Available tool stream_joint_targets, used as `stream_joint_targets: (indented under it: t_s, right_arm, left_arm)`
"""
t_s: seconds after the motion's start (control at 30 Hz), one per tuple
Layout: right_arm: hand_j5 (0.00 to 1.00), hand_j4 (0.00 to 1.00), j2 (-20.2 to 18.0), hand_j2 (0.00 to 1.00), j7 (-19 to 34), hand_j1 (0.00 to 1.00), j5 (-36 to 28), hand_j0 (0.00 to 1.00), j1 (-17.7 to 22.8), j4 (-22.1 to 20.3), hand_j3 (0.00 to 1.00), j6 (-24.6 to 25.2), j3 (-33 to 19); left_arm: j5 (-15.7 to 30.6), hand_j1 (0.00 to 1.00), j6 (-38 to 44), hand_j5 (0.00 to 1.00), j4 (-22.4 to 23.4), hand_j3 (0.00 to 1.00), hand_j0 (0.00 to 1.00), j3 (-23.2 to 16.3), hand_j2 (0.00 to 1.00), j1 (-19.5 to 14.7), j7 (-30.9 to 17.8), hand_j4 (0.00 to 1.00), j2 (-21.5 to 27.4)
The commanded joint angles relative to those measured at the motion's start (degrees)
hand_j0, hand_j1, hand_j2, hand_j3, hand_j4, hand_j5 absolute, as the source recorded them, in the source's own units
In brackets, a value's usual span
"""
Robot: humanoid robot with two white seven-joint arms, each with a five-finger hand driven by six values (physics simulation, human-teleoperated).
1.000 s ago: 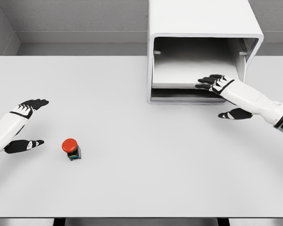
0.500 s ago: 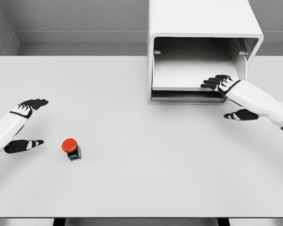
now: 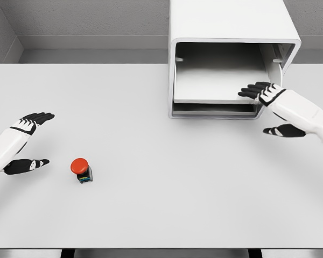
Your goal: Slide open multi-storey tabletop storage cabinets and put open load switch and slide close multi-storey tabletop storage cabinets
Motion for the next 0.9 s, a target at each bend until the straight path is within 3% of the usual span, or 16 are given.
stream_joint_targets:
  t_s: [0.0, 0.27, 0.37, 0.4, 0.53, 0.63, 0.67, 0.73, 0.87]
  right_arm:
    - [1.00, 1.00, -0.07, 1.00, -0.08, 1.00, -0.64, 1.00, 0.18, -1.01, 1.00, 0.09, -1.99]
    - [1.00, 1.00, -0.16, 1.00, -0.17, 1.00, -1.35, 1.00, 4.48, -2.07, 1.00, 0.09, -9.46]
    - [1.00, 1.00, -0.25, 1.00, -0.17, 1.00, -1.35, 1.00, 5.10, -1.98, 1.00, 0.09, -10.69]
    - [1.00, 1.00, -0.16, 1.00, -0.17, 1.00, -1.35, 1.00, 5.10, -2.07, 1.00, 0.09, -10.69]
    - [1.00, 1.00, -0.16, 1.00, -0.26, 1.00, -1.44, 1.00, 5.36, -1.98, 1.00, 0.09, -12.01]
    - [1.00, 1.00, -0.16, 1.00, -0.26, 1.00, -1.44, 1.00, 5.63, -1.80, 1.00, 0.09, -12.89]
    - [1.00, 1.00, -0.25, 1.00, -0.26, 1.00, -1.44, 1.00, 5.98, -1.54, 1.00, 0.09, -13.24]
    - [1.00, 1.00, -0.25, 1.00, -0.26, 1.00, -1.44, 1.00, 6.59, -1.36, 1.00, 0.09, -14.38]
    - [1.00, 1.00, -0.34, 1.00, -0.26, 1.00, -1.44, 1.00, 8.88, -0.13, 1.00, 0.09, -16.67]
  left_arm:
    - [0.42, 1.00, 0.06, 1.00, -0.02, 1.00, 1.00, 0.02, 1.00, 0.00, 0.03, 1.00, 0.06]
    - [0.42, 1.00, 0.06, 1.00, -0.02, 1.00, 1.00, -0.16, 1.00, -0.18, -0.23, 1.00, 0.86]
    - [1.13, 1.00, 0.06, 1.00, -0.11, 1.00, 1.00, -0.16, 1.00, -0.88, -3.40, 1.00, 1.82]
    - [0.86, 0.95, 0.06, 0.95, -1.07, 0.95, 0.95, -0.33, 0.95, -0.97, -3.49, 0.95, 3.23]
    - [0.33, 0.99, 0.06, 0.99, -4.85, 0.99, 0.99, -0.77, 0.99, -0.79, -3.66, 0.99, 6.22]
    - [3.93, 0.99, 0.06, 0.99, -4.94, 0.99, 0.99, -1.56, 0.99, 1.84, -3.49, 0.99, 6.39]
    - [7.45, 0.99, 0.06, 0.99, -4.94, 0.99, 0.99, -2.26, 0.99, 3.42, -3.57, 0.99, 8.14]
    - [9.74, 0.99, 0.06, 0.99, -5.03, 0.99, 0.99, -6.39, 0.99, 3.60, -3.66, 0.99, 12.72]
    - [15.10, 0.99, 0.06, 0.99, -4.94, 0.99, 0.99, -6.57, 0.99, 3.60, -3.66, 0.99, 13.33]
